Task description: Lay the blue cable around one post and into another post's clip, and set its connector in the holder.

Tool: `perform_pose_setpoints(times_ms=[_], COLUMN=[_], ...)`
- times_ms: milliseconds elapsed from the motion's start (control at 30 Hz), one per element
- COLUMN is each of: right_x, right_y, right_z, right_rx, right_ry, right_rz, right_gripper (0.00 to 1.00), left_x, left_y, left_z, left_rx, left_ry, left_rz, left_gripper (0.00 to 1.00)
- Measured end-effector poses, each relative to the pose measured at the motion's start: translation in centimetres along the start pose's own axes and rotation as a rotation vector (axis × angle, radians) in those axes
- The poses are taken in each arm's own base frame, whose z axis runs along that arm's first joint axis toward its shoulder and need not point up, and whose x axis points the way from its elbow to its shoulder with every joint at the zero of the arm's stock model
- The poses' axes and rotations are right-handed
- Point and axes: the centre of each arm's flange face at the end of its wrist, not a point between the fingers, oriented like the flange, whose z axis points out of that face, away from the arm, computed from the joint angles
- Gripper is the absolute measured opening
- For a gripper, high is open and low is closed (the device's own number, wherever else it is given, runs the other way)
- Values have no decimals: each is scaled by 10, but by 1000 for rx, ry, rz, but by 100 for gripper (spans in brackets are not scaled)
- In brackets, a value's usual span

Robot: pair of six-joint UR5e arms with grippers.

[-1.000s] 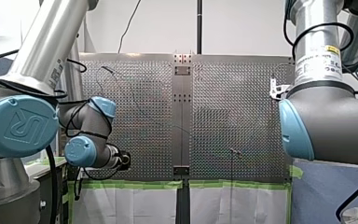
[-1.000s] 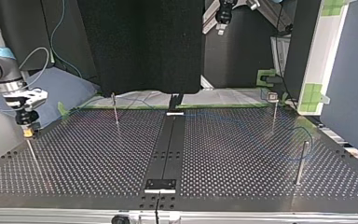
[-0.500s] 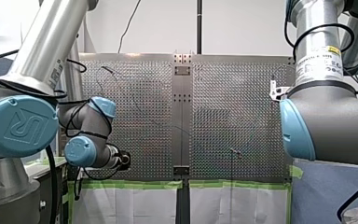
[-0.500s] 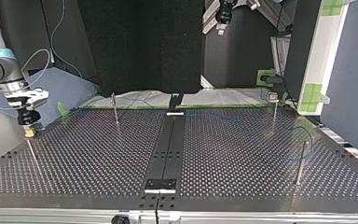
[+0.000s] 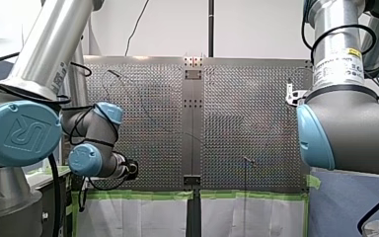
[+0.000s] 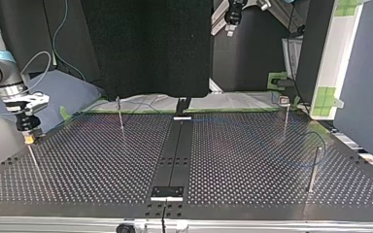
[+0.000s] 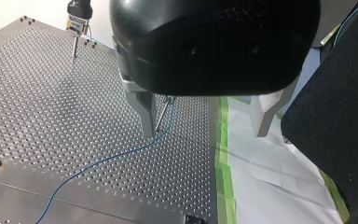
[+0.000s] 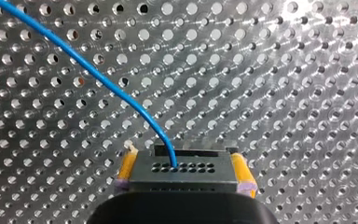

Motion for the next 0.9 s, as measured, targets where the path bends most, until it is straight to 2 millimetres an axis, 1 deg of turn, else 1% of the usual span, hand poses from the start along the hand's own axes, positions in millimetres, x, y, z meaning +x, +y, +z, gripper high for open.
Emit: perform_pose_setpoints(times_ms=[400, 900], right_x=[4, 4], right_y=[2, 3], right_z=[2, 2], right_rx=[1, 10], right_ry=[13, 16], right_rz=[-1, 1], right_gripper=[2, 2], left_x=[0, -1], left_y=[0, 0], left_z=[1, 1], left_rx=[-3, -3], left_ry=[6, 5], left_rz=[2, 2], left_gripper=[100, 100])
